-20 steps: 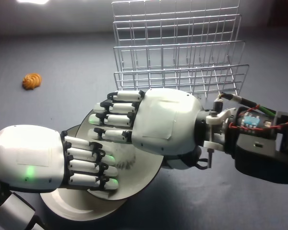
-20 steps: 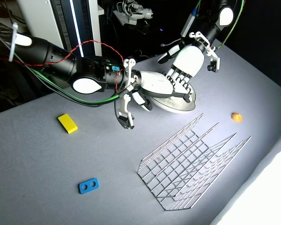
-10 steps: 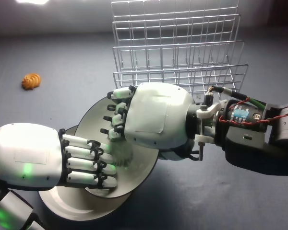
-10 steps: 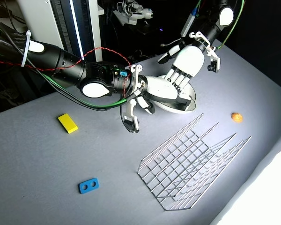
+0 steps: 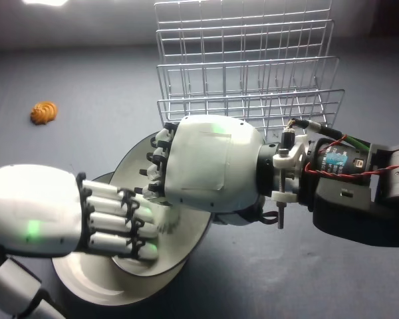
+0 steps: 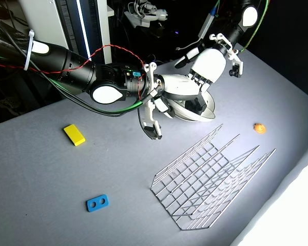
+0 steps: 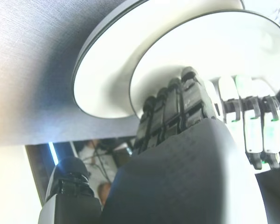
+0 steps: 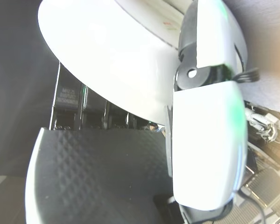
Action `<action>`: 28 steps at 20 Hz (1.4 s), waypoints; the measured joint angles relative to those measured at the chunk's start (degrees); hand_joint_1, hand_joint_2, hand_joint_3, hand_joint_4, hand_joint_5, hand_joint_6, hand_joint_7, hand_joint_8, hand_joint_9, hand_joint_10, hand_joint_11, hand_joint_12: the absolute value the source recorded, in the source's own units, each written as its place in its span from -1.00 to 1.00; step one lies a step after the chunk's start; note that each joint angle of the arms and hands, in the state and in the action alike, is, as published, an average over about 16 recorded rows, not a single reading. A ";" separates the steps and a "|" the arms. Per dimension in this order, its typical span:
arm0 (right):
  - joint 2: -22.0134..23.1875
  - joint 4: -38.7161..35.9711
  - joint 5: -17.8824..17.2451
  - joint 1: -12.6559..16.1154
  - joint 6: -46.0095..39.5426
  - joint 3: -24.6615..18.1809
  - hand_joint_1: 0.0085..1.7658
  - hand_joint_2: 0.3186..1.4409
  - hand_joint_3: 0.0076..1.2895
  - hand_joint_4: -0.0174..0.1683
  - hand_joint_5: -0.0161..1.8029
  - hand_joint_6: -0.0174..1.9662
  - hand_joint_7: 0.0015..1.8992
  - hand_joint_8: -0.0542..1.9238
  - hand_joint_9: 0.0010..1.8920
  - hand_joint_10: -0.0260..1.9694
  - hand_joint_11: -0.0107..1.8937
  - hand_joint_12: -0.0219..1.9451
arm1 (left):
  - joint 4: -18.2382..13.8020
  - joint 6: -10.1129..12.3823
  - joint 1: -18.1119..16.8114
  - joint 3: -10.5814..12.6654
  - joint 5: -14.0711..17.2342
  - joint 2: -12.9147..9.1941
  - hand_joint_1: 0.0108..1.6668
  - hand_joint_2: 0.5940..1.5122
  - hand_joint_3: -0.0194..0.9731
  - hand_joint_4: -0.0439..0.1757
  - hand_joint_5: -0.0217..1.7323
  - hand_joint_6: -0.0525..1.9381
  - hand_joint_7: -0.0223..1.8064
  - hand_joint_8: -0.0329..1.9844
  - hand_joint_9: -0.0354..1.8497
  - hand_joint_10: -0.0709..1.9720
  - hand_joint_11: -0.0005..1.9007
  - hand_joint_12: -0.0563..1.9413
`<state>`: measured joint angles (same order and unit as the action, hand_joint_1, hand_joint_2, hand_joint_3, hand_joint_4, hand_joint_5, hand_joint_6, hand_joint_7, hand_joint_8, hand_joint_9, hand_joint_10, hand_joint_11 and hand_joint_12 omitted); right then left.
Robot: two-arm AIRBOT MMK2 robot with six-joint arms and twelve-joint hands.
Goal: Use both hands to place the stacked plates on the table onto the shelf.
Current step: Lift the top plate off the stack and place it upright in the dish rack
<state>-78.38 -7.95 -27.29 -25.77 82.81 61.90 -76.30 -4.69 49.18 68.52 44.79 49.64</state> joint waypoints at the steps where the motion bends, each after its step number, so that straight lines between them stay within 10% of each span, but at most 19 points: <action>1: 0.21 0.04 -0.05 0.11 0.00 -0.44 0.38 0.05 -0.99 -0.84 -0.05 -0.34 -0.03 -0.33 0.03 -0.44 -0.16 0.14 | 0.25 0.03 -0.33 0.23 0.10 -0.23 -0.99 0.10 -0.92 -0.59 -0.90 -0.94 -0.93 -0.97 -0.94 -0.93 -0.99 -0.94; 28: 12.61 4.33 -3.09 4.61 4.53 -16.99 0.43 0.10 -0.99 -0.83 0.12 -0.18 0.26 -0.15 0.36 -0.59 0.04 0.17 | 6.11 0.33 -5.13 9.18 0.96 -7.15 -0.99 0.09 -0.92 -0.57 -0.89 -0.93 -0.92 -0.97 -0.94 -0.93 -0.98 -0.94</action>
<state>-65.77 -3.63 -30.38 -21.17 87.34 44.91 -70.19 -4.36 44.06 77.70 45.75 42.49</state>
